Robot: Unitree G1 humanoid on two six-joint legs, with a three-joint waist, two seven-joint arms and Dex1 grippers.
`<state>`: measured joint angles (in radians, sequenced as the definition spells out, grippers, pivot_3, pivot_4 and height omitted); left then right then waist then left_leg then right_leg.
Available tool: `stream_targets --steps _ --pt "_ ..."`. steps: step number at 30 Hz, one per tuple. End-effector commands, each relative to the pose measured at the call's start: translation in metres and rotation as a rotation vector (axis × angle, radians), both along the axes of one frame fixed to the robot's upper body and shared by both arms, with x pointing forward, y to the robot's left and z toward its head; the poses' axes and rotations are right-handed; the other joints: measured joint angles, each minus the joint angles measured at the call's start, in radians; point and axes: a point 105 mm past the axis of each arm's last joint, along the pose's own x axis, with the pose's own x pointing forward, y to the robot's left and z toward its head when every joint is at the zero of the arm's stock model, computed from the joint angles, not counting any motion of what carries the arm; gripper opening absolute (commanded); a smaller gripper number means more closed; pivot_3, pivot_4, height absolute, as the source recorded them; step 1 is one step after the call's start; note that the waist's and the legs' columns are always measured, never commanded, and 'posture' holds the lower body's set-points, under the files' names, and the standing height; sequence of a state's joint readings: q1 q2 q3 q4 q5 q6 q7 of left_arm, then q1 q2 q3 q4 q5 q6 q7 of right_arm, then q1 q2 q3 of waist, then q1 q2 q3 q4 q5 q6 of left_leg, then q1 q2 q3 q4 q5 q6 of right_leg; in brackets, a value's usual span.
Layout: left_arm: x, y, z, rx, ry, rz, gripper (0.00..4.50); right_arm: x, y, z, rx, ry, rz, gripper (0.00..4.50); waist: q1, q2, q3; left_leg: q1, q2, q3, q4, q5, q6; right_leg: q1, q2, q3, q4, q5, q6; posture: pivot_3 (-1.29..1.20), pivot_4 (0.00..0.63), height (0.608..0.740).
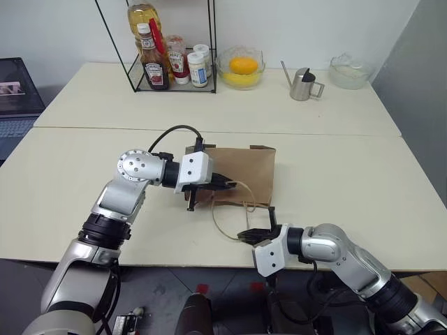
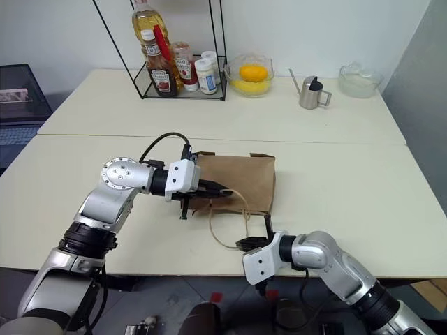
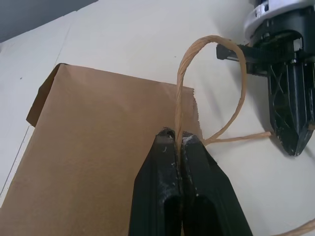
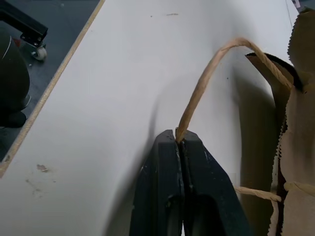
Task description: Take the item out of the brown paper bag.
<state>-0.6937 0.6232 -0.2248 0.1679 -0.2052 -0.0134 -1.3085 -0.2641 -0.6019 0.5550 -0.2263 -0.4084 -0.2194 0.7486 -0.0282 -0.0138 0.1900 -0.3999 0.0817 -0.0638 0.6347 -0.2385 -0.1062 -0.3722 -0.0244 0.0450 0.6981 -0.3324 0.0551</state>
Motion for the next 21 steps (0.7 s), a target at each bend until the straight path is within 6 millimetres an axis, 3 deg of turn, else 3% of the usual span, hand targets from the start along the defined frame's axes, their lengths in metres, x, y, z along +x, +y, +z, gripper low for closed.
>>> stream_targets --steps 1,8,21 --pt "0.009 -0.003 0.043 -0.121 -0.046 0.045 0.0 -0.002 -0.006 -0.011 -0.046 0.057 -0.013 0.03 0.001 0.0 0.0 0.0 0.0 0.0 0.0 0.0 0.0 0.0 0.0 0.0 0.0 0.0 0.0 0.0 0.15 0.74" --pt "0.025 -0.007 0.083 -0.236 0.005 0.129 0.0 -0.009 -0.011 -0.025 -0.1 0.113 -0.015 0.03 0.001 0.0 0.0 0.0 0.0 0.0 0.0 0.0 0.0 0.001 0.0 0.0 0.0 0.0 0.0 0.0 0.15 0.74" --pt "0.053 -0.008 0.109 -0.273 -0.059 0.215 0.0 -0.017 -0.024 -0.039 -0.176 0.167 -0.037 0.03 0.003 0.0 0.0 0.0 -0.001 0.0 0.0 0.001 -0.003 0.001 0.0 0.0 0.0 0.0 0.0 0.0 0.15 0.74"
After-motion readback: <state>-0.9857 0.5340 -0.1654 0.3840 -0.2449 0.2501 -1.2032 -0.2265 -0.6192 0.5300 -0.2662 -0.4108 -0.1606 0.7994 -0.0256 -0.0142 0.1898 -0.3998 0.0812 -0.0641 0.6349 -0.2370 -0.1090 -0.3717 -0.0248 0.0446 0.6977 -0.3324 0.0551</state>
